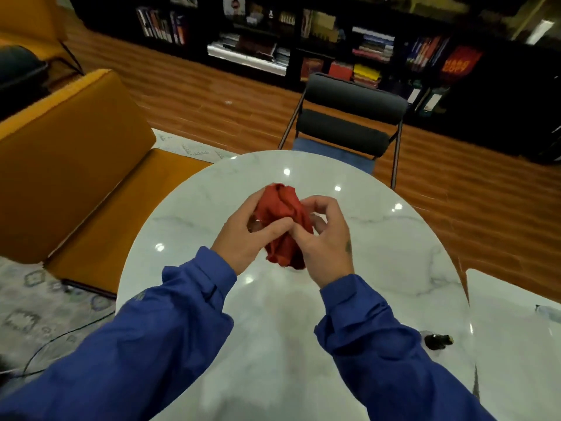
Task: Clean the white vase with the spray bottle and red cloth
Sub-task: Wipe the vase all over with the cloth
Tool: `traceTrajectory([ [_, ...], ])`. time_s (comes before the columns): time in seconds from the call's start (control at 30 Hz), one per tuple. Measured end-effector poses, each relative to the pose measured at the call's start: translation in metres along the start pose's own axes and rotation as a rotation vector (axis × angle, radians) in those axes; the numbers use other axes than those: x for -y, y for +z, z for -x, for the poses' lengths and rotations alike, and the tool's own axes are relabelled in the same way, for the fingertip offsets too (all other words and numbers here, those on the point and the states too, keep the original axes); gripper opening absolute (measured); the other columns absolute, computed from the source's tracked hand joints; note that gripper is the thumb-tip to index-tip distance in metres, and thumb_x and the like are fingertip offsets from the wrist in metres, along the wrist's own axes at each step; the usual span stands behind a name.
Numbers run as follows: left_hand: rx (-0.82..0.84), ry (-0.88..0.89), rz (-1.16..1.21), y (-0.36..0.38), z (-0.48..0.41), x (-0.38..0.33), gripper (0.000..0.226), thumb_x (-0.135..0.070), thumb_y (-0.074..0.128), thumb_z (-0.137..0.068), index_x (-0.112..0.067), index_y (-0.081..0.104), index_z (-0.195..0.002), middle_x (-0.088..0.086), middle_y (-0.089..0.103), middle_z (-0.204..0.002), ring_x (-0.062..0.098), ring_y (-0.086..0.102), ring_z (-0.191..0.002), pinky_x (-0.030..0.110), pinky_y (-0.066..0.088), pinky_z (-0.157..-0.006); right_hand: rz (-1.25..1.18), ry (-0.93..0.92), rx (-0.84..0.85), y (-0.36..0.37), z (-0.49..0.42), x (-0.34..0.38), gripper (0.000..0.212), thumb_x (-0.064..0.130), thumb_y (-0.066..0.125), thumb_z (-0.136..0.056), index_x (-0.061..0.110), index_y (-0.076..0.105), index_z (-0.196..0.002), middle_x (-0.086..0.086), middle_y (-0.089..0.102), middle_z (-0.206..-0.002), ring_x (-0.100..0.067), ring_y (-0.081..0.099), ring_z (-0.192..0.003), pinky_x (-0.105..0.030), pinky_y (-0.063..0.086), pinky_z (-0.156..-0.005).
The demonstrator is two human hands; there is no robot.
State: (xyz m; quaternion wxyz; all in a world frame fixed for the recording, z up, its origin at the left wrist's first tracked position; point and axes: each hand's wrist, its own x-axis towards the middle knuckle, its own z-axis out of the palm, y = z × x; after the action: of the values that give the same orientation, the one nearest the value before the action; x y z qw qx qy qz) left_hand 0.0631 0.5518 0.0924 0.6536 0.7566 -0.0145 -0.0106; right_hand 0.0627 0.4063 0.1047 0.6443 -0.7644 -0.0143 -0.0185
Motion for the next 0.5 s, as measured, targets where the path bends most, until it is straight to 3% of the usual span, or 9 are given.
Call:
traceTrajectory([
  [0.1,-0.007,-0.012,0.099,-0.001,-0.001,-0.003,0.066,-0.028,0.071,-0.080,-0.032,0.040,-0.138,-0.006,0.057,-0.128,0.013,0.056,-0.117,0.026,0.052,-0.095,0.072,-0.025,0.047,0.001,-0.013,0.010,0.031,0.016,0.072,-0.085,0.023,0.056,-0.110,0.010,0.060,-0.106,-0.014,0.065,-0.098,-0.016,0.056,-0.068],
  [0.23,-0.101,-0.053,0.182,0.001,-0.008,0.003,0.067,-0.020,0.075,-0.078,-0.030,0.044,-0.135,0.000,0.059,-0.126,0.016,0.058,-0.116,0.031,0.051,-0.097,0.271,-0.110,0.066,-0.007,-0.031,0.016,0.028,0.025,0.073,-0.085,0.030,0.060,-0.109,0.015,0.064,-0.102,-0.006,0.063,-0.100,-0.024,0.054,-0.086],
  [0.37,-0.232,-0.181,0.369,-0.003,-0.015,0.014,0.043,-0.028,0.078,-0.070,-0.027,0.063,-0.111,0.007,0.070,-0.105,0.029,0.066,-0.103,0.043,0.055,-0.090,0.362,-0.099,0.058,-0.022,-0.043,0.016,0.026,0.036,0.067,-0.088,0.034,0.059,-0.113,0.023,0.064,-0.098,0.004,0.061,-0.097,-0.013,0.047,-0.080],
  [0.5,-0.415,-0.254,0.518,-0.020,-0.018,0.029,0.020,-0.021,0.074,-0.076,-0.022,0.070,-0.095,0.006,0.070,-0.095,0.030,0.066,-0.096,0.042,0.055,-0.087,0.354,0.060,-0.058,-0.048,-0.049,-0.010,0.031,0.030,0.064,-0.091,0.030,0.056,-0.121,0.017,0.062,-0.105,-0.006,0.060,-0.104,-0.020,0.045,-0.082],
])
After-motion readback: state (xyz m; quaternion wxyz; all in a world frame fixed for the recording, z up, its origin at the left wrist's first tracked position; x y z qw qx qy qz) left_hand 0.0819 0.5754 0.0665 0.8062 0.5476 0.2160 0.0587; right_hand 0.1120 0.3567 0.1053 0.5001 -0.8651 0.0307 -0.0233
